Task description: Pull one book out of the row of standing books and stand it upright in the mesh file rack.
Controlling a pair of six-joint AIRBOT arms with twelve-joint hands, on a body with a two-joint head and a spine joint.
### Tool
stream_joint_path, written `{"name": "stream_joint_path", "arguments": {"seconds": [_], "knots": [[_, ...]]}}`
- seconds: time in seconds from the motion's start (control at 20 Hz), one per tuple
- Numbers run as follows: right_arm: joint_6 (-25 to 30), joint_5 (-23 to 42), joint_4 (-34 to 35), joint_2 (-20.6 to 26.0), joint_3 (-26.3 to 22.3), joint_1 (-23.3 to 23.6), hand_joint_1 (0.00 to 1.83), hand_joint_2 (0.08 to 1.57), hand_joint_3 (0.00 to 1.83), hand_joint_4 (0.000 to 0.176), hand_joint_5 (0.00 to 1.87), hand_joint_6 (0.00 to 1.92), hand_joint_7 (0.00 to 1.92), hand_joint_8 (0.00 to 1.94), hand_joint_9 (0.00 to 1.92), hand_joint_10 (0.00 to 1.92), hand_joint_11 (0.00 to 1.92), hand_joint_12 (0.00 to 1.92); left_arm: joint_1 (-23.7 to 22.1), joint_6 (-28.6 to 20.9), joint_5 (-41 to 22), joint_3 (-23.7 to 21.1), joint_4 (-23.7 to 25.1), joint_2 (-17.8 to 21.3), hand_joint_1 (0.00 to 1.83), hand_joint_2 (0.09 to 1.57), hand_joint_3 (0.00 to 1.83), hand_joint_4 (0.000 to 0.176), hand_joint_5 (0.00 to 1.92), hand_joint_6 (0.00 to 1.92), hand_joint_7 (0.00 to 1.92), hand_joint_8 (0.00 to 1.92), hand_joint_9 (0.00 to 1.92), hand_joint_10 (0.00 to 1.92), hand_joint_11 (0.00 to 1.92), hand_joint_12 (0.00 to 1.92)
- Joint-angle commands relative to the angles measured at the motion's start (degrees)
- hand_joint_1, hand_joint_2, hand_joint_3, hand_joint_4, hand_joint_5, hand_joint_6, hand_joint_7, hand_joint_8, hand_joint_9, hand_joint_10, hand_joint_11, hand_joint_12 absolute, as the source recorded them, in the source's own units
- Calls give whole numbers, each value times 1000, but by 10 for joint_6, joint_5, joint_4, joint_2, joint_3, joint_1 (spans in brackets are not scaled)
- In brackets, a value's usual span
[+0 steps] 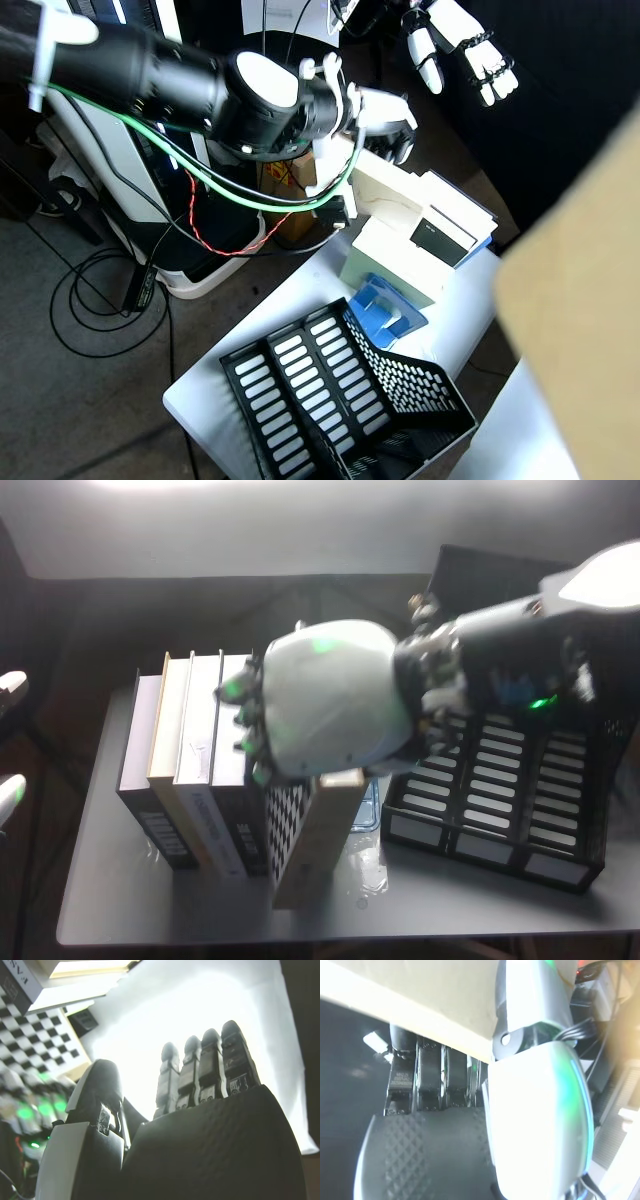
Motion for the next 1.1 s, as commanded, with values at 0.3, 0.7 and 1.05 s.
{"name": "stream_joint_path", "arguments": {"seconds": [0.3,0.7,1.05], "knots": [[65,24,-31,52,-7,63,1341,1210,0,0,746,1205,843,1318,710,1535,395,1860,0,-5,-80,5,-3,-1,311,1455,0,31,114,2,75,4,42,14,14,10],[107,28,-61,89,-28,112,1330,1236,3,0,712,1225,790,1405,647,1608,401,1796,-1,-8,-83,8,-2,-2,301,1489,7,15,132,13,43,0,0,0,0,0],[155,30,-87,144,-55,165,967,1306,6,10,628,1484,584,1195,495,1417,384,1819,-4,-9,-83,9,1,-2,320,1480,0,13,140,6,58,2,25,9,0,0]]}}
